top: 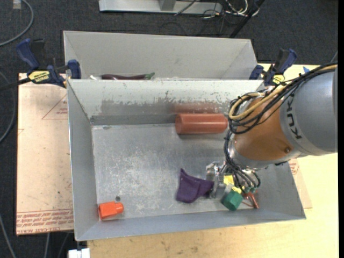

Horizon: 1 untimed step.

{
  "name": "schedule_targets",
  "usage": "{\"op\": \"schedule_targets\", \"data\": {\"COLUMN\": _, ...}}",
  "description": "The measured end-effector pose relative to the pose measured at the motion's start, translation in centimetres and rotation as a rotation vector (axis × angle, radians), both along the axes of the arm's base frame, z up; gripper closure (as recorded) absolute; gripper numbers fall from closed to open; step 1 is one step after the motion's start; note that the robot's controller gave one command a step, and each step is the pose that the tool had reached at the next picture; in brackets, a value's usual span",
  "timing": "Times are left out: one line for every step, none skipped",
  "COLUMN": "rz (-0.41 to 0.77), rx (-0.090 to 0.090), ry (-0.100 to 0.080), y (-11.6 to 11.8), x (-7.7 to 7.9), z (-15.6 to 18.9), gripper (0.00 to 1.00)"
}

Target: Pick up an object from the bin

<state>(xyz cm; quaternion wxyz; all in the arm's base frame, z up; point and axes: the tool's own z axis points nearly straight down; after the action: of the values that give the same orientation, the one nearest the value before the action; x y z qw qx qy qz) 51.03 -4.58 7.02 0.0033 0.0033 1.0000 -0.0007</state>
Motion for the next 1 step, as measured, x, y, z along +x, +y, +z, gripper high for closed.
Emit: {"op": "schedule_targets", "data": {"rz": 0.004, "rx": 0.000, "ry": -0.002, "y": -0.69, "x": -0.78, "z": 12.42, "gripper": 1.00}}
